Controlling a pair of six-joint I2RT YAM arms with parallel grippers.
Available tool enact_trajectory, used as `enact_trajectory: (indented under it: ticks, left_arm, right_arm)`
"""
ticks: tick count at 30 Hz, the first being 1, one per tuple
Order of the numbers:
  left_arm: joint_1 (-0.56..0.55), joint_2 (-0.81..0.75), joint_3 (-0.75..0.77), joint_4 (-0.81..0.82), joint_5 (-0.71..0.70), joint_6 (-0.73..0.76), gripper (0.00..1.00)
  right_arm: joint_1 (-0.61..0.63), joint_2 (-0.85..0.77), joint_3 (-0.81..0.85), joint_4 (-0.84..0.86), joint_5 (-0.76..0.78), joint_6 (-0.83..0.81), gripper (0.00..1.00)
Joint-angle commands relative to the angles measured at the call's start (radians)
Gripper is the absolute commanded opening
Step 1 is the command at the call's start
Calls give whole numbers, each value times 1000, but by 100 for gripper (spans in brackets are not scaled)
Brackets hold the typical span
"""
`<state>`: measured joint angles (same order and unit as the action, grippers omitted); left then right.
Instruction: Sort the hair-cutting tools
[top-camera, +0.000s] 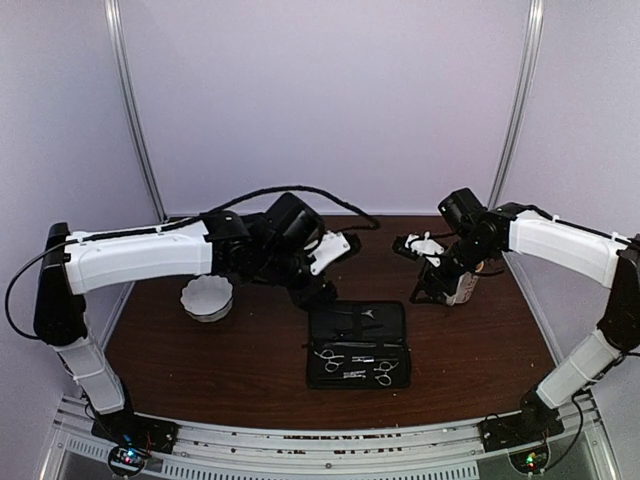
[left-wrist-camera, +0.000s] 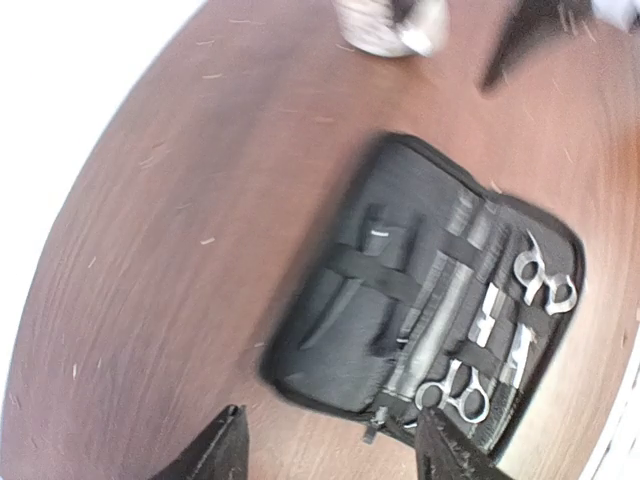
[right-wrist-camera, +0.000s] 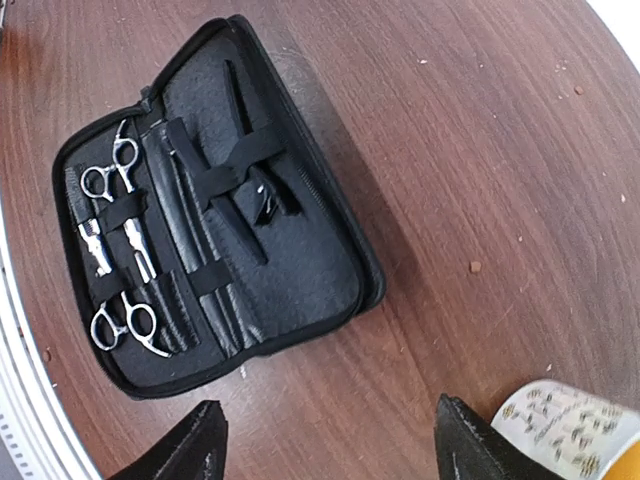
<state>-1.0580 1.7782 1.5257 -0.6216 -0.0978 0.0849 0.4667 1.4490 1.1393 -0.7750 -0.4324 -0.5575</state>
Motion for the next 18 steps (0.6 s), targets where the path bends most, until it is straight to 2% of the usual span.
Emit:
enact_trajectory:
  ticks: [1, 5, 11, 14, 18]
  left_arm:
    - [94, -95, -131, 166, 51, -238, 61]
    - [140, -188, -254, 270, 119, -378, 65]
    - [152, -269, -360, 341, 126, -464, 75]
    - [161, -281, -374, 333, 131, -481, 76]
    - [170, -298, -393, 338, 137, -497, 75]
  right_arm:
    - [24, 159, 163, -77, 7, -34, 73]
    - [39, 334, 349, -198, -60, -69, 77]
    - [58, 551, 591, -372, -162, -122, 81]
    - [65, 653, 679, -466, -213, -147, 81]
    - [74, 724, 708, -489, -222, -152, 79]
